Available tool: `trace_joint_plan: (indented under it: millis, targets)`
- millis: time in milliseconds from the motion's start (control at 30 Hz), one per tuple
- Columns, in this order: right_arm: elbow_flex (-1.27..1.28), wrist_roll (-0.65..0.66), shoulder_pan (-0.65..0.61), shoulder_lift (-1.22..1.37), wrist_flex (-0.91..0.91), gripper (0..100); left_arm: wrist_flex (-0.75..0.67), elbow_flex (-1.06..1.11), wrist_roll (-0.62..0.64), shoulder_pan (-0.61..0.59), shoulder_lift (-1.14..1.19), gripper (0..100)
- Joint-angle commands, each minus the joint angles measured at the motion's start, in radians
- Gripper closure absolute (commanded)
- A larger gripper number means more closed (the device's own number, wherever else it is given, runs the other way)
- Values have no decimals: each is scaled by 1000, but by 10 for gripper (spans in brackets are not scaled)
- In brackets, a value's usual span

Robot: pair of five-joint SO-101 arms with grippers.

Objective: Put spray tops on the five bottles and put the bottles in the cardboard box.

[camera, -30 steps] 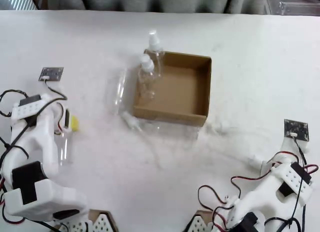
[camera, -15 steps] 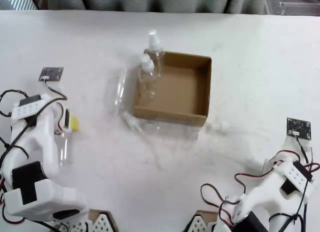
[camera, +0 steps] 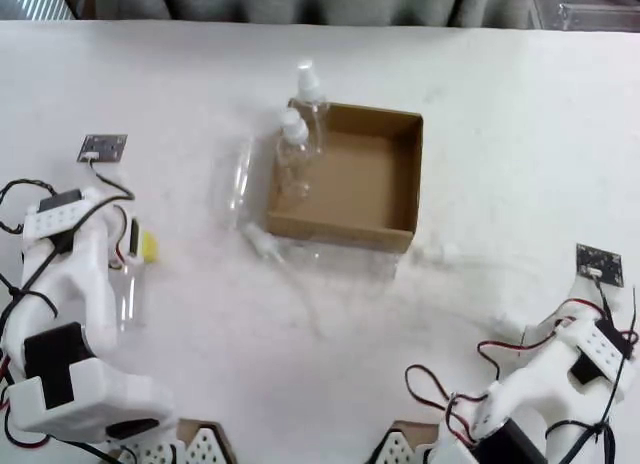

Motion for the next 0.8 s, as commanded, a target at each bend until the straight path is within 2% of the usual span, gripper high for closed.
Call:
trace_joint_plan:
  millis: [0, 267, 500, 600, 767]
  targets:
    - [-38, -77, -67, 56, -108, 982, -20, -15, -29, 13, -8, 980]
    - [-204, -166, -90, 211, -160, 982, -20, -15, -40, 13, -10, 980]
    - [-408, -258, -216, 466, -148, 982, -20, -15, -41, 13, -10, 980]
    - [-542, -318, -248, 572, -84, 982, -20, -15, -41, 13, -10, 980]
    - [-746, -359, -255, 613, 139, 982, -20, -15, -41, 13, -10, 980]
